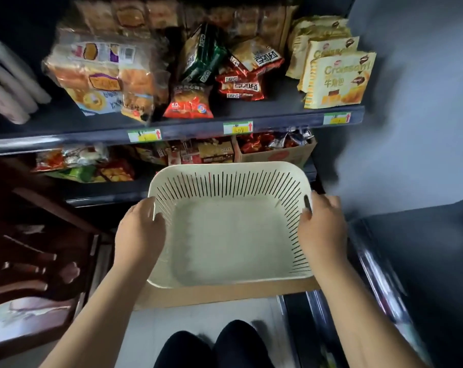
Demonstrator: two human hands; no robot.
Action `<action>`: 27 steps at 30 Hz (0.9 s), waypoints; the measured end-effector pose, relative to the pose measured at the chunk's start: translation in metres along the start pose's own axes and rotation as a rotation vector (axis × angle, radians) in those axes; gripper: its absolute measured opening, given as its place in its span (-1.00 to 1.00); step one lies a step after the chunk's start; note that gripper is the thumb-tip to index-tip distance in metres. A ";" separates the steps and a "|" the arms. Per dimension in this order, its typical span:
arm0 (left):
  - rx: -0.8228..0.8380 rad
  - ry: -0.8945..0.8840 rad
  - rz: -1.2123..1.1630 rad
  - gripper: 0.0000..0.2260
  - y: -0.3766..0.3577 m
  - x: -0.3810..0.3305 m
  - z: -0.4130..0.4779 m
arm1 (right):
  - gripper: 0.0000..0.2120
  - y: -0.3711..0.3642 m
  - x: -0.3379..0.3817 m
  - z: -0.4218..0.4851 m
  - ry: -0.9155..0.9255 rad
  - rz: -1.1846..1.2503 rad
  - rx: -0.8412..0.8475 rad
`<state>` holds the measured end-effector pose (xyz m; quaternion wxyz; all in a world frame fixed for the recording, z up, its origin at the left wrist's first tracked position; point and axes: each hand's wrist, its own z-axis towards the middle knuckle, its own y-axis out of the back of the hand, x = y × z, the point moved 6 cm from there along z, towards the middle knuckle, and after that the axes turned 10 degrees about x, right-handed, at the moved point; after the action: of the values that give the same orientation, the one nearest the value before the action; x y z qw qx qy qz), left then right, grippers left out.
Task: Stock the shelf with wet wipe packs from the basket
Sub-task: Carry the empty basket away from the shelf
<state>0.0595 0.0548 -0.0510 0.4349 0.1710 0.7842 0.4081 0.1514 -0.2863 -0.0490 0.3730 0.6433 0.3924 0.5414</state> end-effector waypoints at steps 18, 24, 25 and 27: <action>-0.355 0.172 -0.559 -0.60 0.158 0.064 -0.103 | -0.82 0.067 0.122 -0.055 0.230 0.224 -0.012; -0.543 0.325 -0.667 -0.61 0.209 0.110 -0.207 | -0.82 0.078 0.214 -0.095 0.481 0.197 0.145; -0.578 0.346 -0.686 -0.60 0.212 0.118 -0.225 | -0.83 0.074 0.227 -0.103 0.530 0.197 0.182; -0.653 0.389 -0.719 -0.61 0.214 0.132 -0.263 | -0.83 0.063 0.249 -0.120 0.609 0.163 0.261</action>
<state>-0.2495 0.1382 0.1219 0.4247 -0.3323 0.6915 0.4807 0.0652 -0.0800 0.1248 0.1085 0.5236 0.4990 0.6820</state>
